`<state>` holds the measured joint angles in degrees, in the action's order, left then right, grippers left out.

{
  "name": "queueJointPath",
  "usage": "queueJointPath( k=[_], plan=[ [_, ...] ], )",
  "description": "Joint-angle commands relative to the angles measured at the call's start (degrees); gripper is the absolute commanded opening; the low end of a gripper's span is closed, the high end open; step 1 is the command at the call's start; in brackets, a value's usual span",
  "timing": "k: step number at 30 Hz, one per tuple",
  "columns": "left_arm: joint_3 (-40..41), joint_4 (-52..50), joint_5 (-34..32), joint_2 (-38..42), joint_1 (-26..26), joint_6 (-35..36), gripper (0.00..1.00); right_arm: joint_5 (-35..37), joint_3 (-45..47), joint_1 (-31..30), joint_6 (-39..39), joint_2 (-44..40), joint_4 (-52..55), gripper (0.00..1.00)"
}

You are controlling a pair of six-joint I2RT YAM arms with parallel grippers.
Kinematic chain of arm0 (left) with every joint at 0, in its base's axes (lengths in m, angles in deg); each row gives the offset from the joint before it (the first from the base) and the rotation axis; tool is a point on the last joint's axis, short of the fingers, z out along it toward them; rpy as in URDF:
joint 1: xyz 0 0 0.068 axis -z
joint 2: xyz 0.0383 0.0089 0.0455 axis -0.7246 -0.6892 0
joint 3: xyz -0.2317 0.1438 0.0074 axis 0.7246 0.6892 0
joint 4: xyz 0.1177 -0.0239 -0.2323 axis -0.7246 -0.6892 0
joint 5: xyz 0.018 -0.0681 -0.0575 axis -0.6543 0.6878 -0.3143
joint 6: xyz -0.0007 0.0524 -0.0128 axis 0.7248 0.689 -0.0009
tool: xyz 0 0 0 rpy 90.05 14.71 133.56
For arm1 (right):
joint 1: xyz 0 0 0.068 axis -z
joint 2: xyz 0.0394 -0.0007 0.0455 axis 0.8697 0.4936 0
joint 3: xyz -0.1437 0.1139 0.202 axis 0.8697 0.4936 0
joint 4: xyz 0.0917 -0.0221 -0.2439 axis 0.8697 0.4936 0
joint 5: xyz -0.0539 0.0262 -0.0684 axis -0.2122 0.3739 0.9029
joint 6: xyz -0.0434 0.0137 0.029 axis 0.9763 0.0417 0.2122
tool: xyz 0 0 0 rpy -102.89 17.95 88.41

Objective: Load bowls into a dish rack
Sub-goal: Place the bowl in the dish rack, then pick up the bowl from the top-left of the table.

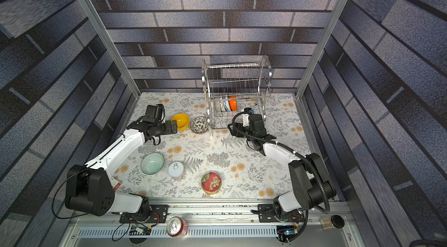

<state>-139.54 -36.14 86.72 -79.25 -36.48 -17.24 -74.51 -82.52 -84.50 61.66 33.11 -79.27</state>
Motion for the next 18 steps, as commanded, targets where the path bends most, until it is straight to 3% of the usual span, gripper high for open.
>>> queueJointPath(
  k=[1,7,18],
  plan=[
    [-2.3,-2.8,1.2,-1.3,-1.5,-2.5,0.99,2.8,2.2,-1.6,3.8,-3.6,4.0,0.72],
    [-7.0,-7.4,2.9,-4.9,-3.3,-4.6,0.94,4.4,6.0,-3.7,5.9,-8.3,5.2,0.72],
    [-19.7,-15.2,5.6,-17.4,-4.1,-7.9,0.72,3.2,10.2,-4.4,5.8,-11.7,2.7,0.7]
  ],
)
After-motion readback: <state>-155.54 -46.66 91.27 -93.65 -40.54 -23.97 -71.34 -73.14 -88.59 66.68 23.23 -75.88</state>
